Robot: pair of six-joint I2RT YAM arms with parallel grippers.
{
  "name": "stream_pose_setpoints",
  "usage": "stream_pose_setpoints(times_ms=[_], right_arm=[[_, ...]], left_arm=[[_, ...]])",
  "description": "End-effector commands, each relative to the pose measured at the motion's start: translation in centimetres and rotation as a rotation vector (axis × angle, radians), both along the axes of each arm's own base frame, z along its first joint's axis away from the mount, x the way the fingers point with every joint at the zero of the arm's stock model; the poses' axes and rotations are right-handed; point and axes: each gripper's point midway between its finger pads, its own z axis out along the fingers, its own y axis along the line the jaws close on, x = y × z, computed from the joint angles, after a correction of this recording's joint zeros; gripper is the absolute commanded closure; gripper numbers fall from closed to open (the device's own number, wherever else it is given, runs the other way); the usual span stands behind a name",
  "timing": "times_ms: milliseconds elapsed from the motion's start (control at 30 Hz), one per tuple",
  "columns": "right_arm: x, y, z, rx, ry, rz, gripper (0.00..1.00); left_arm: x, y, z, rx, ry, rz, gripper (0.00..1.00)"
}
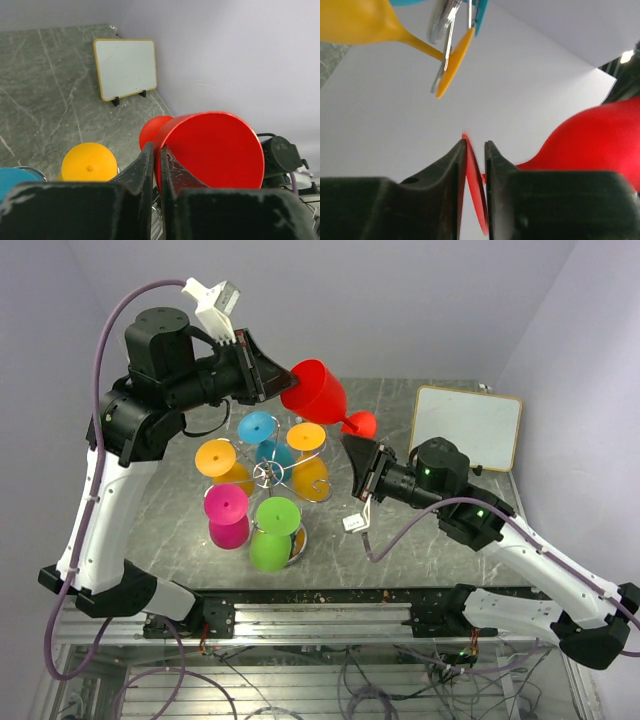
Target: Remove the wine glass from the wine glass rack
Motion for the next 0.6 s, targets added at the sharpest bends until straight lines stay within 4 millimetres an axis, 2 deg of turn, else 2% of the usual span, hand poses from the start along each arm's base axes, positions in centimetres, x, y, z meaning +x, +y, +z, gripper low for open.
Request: stream_pose_setpoints(times_ms=[0, 100, 200, 233, 267, 300, 400, 500, 567], right_arm=[[0.0, 0.0, 3.9, 0.076, -0.069, -0.013, 0.71], [0.0, 0.0, 4.6, 0.158, -0.004, -0.015, 0.55], [0.0, -0.8, 5.1, 0.246, 0.078, -0.042, 0.43], [-0.2, -1.2, 5.2, 0.270, 0.100, -0.046, 0.34], [-0.5, -1.6, 5.4, 0.302, 0.117, -0.052, 0.06], [-0.6, -2.1, 5.5, 0.352, 0.150, -0.059, 0.01], [-1.9, -3.5, 6.3, 0.505, 0.266, -0.043, 0.00], [-2.8, -4.8, 6.9, 0.710, 0.480, -0.038, 0.00], [-3.1, -5.3, 5.8, 0.764, 0.612, -0.062, 0.00]], left_arm=[[0.2, -0.3, -0.4, 0.010, 0.003, -0.016, 0.92], [0.3, -0.2, 0.5, -0.031, -0.020, 0.004, 0.93], [0.2, 0.7, 2.3, -0.085, -0.076, 0.050, 0.93], [0.2, 1.0, 3.1, -0.106, -0.101, 0.072, 0.93], [0.3, 1.5, 3.7, -0.121, -0.121, 0.097, 0.93], [0.5, 2.1, 4.4, -0.133, -0.139, 0.136, 0.93], [1.0, 3.6, 6.2, -0.165, -0.191, 0.223, 0.93], [1.7, 5.1, 7.7, -0.174, -0.250, 0.310, 0.93], [2.3, 6.1, 8.1, -0.161, -0.275, 0.375, 0.93]])
